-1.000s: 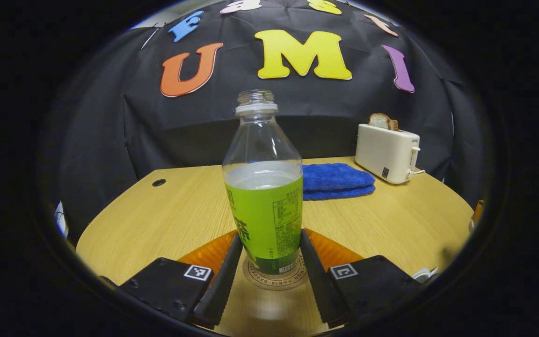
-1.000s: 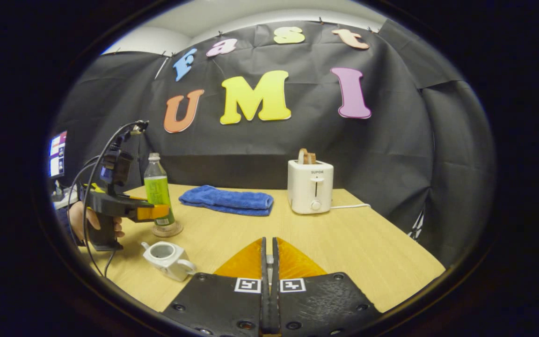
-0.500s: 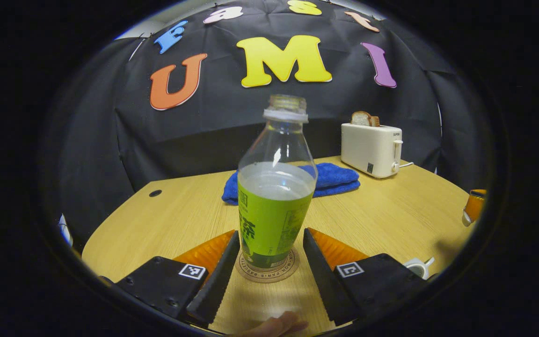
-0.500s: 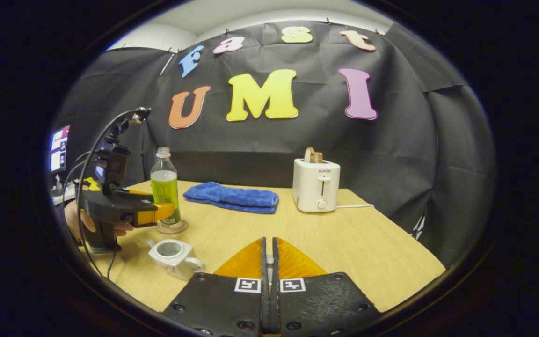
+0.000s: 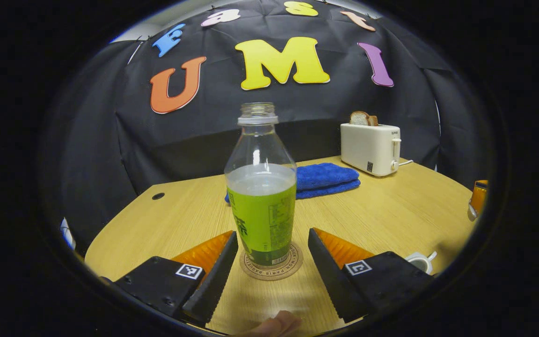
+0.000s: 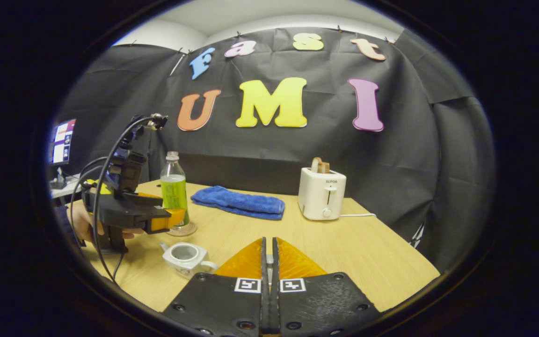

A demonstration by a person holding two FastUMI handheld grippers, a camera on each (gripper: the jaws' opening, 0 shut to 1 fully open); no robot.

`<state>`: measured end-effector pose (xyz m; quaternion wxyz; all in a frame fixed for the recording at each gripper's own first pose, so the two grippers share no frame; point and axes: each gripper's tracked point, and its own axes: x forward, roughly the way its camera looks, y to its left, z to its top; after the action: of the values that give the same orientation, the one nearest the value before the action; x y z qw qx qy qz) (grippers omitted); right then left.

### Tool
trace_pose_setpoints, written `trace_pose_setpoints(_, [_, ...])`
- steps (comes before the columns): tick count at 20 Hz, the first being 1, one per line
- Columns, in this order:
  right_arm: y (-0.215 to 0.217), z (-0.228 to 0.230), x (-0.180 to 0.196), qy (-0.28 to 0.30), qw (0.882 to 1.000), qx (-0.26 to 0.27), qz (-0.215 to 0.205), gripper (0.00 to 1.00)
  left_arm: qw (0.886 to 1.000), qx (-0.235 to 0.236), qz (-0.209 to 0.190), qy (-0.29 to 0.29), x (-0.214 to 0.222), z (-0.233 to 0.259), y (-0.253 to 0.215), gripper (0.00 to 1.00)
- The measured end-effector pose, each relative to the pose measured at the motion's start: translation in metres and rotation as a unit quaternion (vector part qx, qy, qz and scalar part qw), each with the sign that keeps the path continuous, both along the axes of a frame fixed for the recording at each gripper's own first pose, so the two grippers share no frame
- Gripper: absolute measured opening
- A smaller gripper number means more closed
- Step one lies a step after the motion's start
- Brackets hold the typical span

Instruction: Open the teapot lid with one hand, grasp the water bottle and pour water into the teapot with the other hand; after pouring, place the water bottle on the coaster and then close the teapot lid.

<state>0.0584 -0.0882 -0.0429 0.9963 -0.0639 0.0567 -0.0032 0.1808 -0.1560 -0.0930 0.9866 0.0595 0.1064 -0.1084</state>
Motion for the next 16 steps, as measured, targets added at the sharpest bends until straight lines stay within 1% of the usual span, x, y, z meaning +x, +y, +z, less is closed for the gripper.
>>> trace_pose_setpoints(4, [0.001,-0.007,0.004,0.01,1.0,0.003,0.002,0.0,1.0,0.003,-0.004,0.002,-0.001,-0.001,0.0,0.94])
trace_pose_setpoints(9, [-0.001,-0.01,0.006,0.013,1.0,0.007,-0.001,0.0,1.0,0.001,0.004,0.01,0.0,-0.006,0.003,0.95])
trace_pose_setpoints(13, [0.008,-0.007,0.003,0.011,1.0,0.017,0.013,0.0,1.0,-0.026,0.0,-0.006,-0.018,0.006,0.01,0.95])
trace_pose_setpoints(15, [0.017,-0.009,0.002,0.015,0.999,0.025,0.027,0.0,0.999,-0.042,0.012,-0.024,-0.033,0.018,0.024,1.0])
trace_pose_setpoints(16, [0.021,-0.009,0.001,0.017,0.999,0.029,0.031,0.0,0.998,-0.05,0.017,-0.028,-0.041,0.022,0.03,0.99])
